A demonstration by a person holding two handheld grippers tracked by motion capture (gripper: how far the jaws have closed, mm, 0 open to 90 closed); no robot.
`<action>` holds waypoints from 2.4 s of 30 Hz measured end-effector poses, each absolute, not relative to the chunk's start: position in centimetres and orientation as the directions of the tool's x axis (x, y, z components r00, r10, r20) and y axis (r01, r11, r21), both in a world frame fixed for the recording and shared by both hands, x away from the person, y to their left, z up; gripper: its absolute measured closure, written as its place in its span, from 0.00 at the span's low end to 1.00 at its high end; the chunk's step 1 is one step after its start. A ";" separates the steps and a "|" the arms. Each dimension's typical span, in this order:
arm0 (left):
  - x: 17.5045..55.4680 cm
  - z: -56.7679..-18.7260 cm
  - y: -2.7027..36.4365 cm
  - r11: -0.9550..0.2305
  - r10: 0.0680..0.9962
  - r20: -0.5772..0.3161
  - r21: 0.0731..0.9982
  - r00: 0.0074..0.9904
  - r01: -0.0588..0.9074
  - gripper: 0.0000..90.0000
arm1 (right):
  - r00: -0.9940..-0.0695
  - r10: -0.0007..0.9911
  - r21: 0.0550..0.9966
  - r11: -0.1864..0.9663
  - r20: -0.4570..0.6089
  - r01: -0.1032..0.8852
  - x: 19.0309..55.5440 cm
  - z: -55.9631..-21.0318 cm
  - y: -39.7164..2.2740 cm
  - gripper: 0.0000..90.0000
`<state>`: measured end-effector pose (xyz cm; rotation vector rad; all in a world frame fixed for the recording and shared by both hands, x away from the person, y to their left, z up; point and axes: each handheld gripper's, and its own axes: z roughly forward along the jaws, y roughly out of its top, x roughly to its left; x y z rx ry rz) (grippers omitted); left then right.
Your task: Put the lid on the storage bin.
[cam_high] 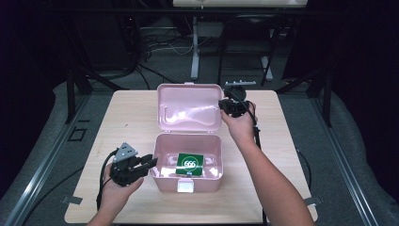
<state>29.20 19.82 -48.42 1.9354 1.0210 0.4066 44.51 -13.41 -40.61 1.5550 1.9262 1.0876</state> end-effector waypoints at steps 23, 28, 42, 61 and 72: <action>29.1 -48.5 19.7 -0.262 0.792 -0.112 0.825 0.601 0.500 0.79 | -0.355 0.927 0.868 0.072 0.124 0.491 39.3 -39.6 -14.3 0.97; 29.2 -48.5 19.8 -0.260 0.791 -0.114 0.826 0.600 0.501 0.80 | -0.371 0.924 0.880 0.096 0.095 0.465 38.3 -39.5 -14.3 0.97; 29.2 -48.5 19.8 -0.254 0.791 -0.122 0.826 0.599 0.503 0.80 | -0.407 0.911 0.906 0.116 0.066 0.407 34.7 -40.1 -14.6 0.96; 29.2 -48.5 19.9 -0.249 0.789 -0.127 0.828 0.601 0.502 0.80 | -0.409 0.907 0.910 0.079 0.104 0.407 33.0 -40.7 -14.8 0.95; 29.2 -48.5 19.9 -0.248 0.788 -0.129 0.828 0.602 0.503 0.80 | -0.401 0.908 0.919 0.049 0.122 0.391 32.0 -41.3 -14.8 0.95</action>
